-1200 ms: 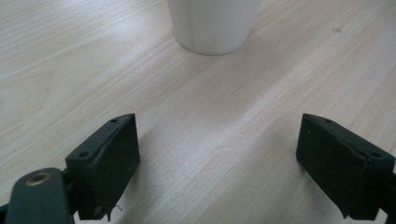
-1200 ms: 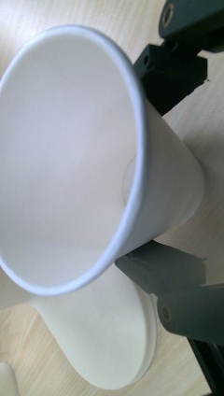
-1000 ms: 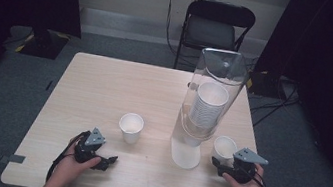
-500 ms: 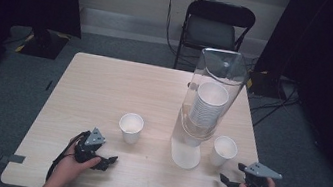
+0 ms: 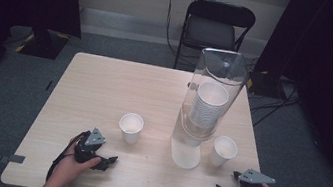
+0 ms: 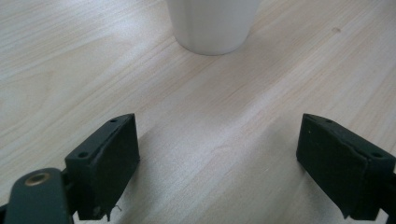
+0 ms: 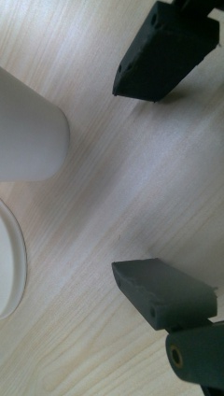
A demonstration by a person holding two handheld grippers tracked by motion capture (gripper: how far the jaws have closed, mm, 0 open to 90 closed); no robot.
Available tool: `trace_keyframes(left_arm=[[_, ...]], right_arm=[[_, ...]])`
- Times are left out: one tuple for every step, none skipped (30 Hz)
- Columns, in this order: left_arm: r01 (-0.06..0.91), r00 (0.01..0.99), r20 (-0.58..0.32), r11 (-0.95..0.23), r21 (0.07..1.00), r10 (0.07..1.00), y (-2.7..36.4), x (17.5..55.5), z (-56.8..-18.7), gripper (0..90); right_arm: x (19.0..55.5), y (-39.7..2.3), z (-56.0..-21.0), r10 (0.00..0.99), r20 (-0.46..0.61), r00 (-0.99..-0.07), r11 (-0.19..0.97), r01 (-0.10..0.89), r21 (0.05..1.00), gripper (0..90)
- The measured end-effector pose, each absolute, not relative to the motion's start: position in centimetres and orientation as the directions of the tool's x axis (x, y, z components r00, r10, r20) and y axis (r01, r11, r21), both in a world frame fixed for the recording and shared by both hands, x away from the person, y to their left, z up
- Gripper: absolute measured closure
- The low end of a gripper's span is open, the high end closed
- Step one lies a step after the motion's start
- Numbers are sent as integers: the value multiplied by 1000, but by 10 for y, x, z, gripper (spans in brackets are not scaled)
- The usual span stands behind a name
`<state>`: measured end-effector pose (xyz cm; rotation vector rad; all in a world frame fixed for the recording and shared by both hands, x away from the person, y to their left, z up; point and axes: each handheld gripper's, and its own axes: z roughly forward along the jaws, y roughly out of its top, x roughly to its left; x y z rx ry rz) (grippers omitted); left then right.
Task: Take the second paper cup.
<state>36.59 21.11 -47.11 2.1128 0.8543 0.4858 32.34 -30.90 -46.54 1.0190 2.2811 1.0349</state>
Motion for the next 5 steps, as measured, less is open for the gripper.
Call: trace_keyframes(left_arm=[[410, 700, 53, -461, 787, 712, 211, 366, -471, 126], [410, 700, 54, -462, 787, 713, 211, 366, -471, 126], [410, 699, 54, -462, 787, 713, 211, 366, -471, 127], [411, 699, 52, -461, 786, 713, 211, 366, -471, 126], [412, 699, 52, -462, 785, 713, 211, 365, -471, 127]], right_arm=[[324, -309, -465, 767, -82, -636, 451, 443, 775, 123], [324, -309, -465, 767, -83, -636, 451, 443, 775, 123], [324, -309, -465, 766, -83, -637, 452, 442, 775, 123], [324, -309, -465, 767, -83, -637, 451, 443, 775, 123], [324, -309, -465, 767, -83, -637, 452, 442, 775, 123]])
